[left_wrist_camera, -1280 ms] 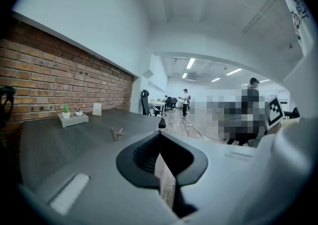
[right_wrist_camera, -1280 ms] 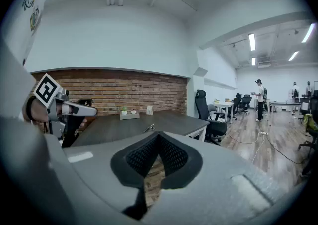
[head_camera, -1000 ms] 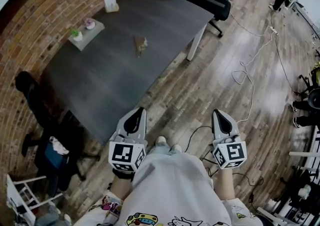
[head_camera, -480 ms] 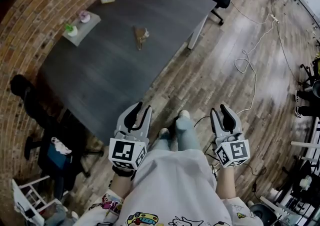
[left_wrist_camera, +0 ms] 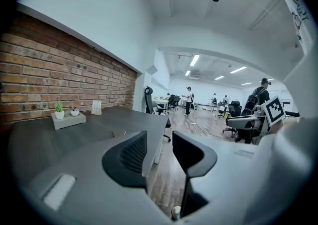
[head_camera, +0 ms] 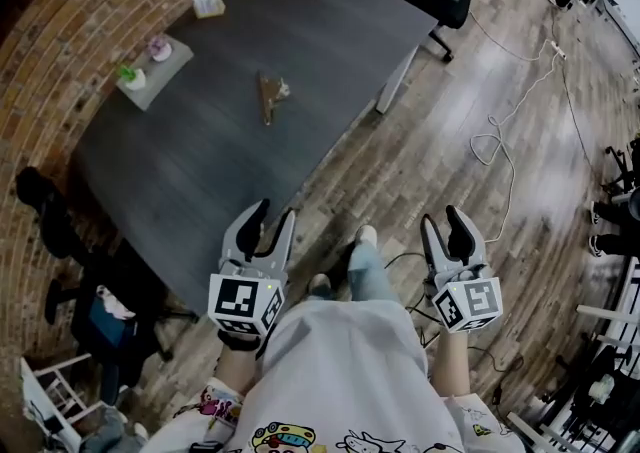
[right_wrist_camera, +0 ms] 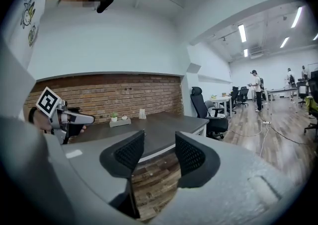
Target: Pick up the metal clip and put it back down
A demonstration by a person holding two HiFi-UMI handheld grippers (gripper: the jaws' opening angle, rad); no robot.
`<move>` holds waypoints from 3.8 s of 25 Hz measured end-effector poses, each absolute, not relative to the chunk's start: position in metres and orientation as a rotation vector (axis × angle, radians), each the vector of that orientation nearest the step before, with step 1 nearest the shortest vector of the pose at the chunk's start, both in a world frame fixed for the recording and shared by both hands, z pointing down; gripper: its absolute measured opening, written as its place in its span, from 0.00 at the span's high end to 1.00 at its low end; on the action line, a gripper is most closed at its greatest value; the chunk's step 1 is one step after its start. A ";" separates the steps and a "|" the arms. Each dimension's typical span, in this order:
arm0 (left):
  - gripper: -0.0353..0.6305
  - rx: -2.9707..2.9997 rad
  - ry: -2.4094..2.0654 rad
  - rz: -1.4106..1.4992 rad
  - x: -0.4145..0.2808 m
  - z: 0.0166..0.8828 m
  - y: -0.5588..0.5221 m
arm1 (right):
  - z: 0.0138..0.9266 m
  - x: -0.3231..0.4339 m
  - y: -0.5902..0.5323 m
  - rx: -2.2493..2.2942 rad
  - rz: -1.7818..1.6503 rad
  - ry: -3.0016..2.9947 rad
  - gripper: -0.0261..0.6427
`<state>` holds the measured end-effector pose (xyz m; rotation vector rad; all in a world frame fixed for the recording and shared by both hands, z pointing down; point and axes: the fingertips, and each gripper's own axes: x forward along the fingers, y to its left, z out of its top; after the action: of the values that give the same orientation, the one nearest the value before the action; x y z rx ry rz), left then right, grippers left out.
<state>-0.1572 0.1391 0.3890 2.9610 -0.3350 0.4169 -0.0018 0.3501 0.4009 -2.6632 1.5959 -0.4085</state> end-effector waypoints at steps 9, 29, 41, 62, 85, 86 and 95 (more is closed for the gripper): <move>0.67 2.947 -0.465 0.364 -0.065 0.374 0.114 | 0.384 0.099 0.313 -2.596 -0.369 1.755 0.66; 0.63 2.831 -0.816 0.409 -0.045 0.393 0.095 | 0.407 0.157 0.256 -2.307 -0.504 2.079 0.55; 0.63 2.777 -0.971 0.337 -0.033 0.388 0.011 | 0.402 0.174 0.138 -2.171 -0.469 2.277 0.55; 0.63 2.613 -1.333 0.215 -0.070 0.371 -0.094 | 0.381 0.152 -0.056 -1.798 -0.387 2.654 0.54; 0.63 2.392 -1.582 0.166 -0.076 0.368 -0.110 | 0.386 0.104 -0.115 -1.346 -0.419 3.030 0.48; 0.63 2.391 -1.586 0.166 -0.075 0.368 -0.111 | 0.387 0.104 -0.115 -1.339 -0.419 3.041 0.48; 0.63 2.363 -1.599 0.204 -0.074 0.375 -0.111 | 0.399 0.109 -0.121 -1.317 -0.454 3.062 0.48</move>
<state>-0.0741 -0.1111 0.3752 2.3629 -1.5985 0.2045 0.1090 -0.1211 0.3987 -1.3171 3.0622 -0.4545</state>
